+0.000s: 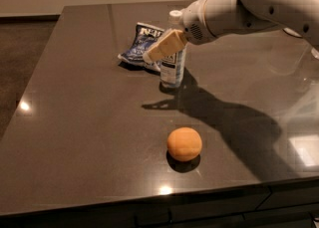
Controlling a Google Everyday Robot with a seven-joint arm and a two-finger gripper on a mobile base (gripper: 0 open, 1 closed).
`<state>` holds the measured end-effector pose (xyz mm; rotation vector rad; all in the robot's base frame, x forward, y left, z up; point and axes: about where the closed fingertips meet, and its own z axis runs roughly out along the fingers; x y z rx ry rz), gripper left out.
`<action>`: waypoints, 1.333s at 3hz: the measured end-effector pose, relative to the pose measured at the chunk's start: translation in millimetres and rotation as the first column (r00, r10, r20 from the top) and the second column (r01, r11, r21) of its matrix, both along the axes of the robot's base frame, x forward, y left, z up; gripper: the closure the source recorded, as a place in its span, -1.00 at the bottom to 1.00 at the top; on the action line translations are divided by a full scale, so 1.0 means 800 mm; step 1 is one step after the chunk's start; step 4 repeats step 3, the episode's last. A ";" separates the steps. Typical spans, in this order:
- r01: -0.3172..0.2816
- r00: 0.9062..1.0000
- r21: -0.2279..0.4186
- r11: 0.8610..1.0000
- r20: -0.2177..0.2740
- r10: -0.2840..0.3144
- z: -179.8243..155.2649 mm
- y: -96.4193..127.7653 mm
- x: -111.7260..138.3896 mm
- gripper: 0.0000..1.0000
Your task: Move blue plastic bottle near blue chip bag
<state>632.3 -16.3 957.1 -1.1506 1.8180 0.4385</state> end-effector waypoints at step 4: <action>-0.046 0.999 0.055 0.997 0.022 0.045 0.025 -0.008 -0.016 -1.00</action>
Offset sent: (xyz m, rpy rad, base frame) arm -0.0098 -0.0004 0.0077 0.0674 -0.0225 0.0623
